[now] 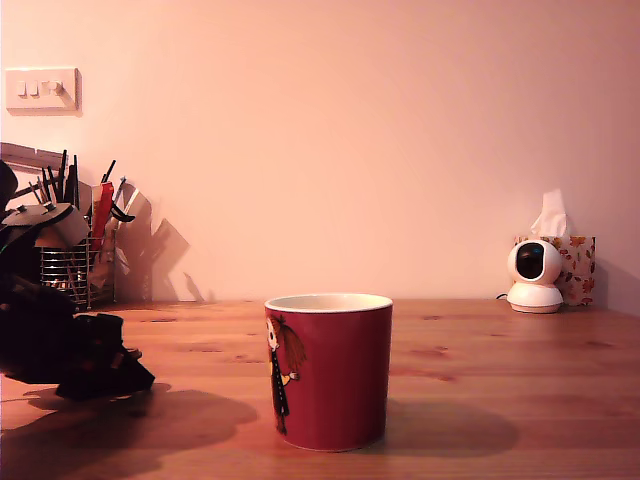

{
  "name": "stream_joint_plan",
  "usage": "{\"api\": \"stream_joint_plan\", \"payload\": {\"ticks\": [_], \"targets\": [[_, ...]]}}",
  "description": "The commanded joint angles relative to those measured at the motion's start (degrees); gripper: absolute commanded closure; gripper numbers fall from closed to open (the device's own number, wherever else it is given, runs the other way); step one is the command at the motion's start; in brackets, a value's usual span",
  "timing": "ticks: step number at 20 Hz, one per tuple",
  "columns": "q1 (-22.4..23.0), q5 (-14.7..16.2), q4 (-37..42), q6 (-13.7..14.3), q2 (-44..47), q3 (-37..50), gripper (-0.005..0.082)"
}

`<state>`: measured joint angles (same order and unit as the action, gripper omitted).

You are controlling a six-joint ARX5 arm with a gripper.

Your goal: Pick up the coffee capsules on the table and drop them inside the coffee cup

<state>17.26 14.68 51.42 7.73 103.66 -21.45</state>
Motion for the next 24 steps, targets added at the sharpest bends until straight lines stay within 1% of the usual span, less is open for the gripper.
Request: {"api": "stream_joint_plan", "payload": {"ticks": [1,4,9,12,15,18,24], "targets": [[0.1,-0.1,-0.4,0.2,1.7,0.3,0.0576],[0.2,-0.1,-0.4,0.2,1.7,0.3,0.0625],[0.2,-0.1,-1.1,-0.2,1.2,0.3,0.0628],[0.2,-0.1,-4.0,-0.2,-1.2,0.3,0.0628],[0.2,-0.1,-10.1,-0.2,-6.3,0.4,0.0628],[0.2,0.6,-18.3,-0.2,-12.9,0.4,0.0627],[0.2,4.1,-33.0,-0.2,-26.3,0.3,0.0627]]}}
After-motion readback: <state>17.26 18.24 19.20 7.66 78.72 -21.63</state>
